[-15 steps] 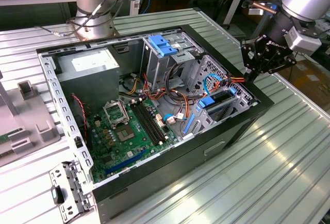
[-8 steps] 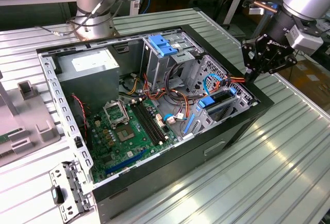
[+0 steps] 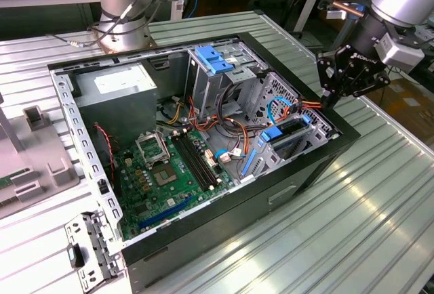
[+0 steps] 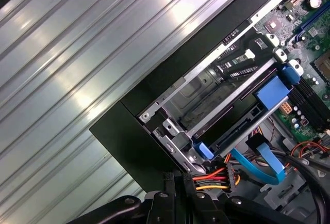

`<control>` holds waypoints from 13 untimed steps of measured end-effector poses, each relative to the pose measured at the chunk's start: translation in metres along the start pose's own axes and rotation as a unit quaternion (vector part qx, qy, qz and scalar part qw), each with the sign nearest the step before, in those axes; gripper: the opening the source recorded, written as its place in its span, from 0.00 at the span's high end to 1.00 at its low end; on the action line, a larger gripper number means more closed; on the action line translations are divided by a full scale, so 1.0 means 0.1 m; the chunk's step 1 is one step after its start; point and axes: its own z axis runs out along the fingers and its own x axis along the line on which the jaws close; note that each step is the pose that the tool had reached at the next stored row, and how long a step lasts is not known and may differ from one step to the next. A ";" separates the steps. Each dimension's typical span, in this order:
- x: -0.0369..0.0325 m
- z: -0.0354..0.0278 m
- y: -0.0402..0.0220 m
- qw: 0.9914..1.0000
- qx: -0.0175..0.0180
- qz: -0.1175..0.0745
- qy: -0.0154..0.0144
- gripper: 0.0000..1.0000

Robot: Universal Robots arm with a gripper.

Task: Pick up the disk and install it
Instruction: 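Insert the first disk wire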

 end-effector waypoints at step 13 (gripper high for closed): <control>-0.075 0.000 0.068 1.000 0.001 0.000 -0.001 0.82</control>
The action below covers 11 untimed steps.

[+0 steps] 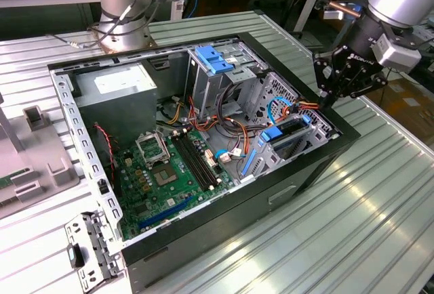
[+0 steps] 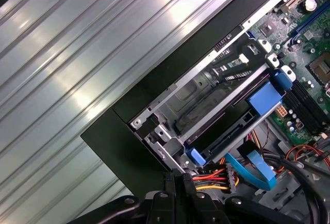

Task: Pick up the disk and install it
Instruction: 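Insert the first disk wire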

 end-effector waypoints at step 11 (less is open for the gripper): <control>-0.101 0.001 0.098 1.000 0.000 0.000 0.000 0.82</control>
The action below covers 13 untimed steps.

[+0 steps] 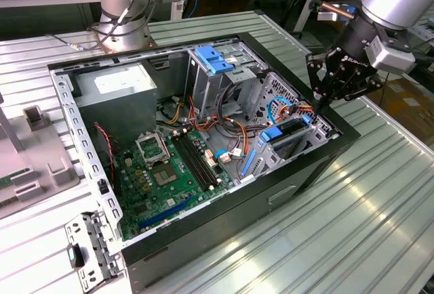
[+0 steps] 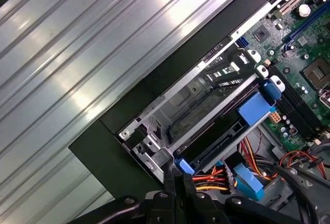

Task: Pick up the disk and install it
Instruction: 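Insert the first disk wire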

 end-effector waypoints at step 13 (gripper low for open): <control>-0.136 0.002 0.131 1.000 0.000 0.000 0.000 0.82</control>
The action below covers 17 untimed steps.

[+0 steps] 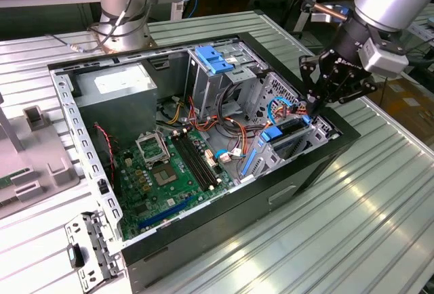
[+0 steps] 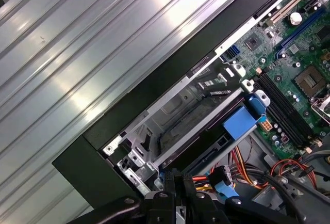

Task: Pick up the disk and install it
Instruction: 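Insert the first disk wire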

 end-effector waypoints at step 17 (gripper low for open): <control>-0.132 0.081 0.117 1.000 0.001 0.026 0.001 0.82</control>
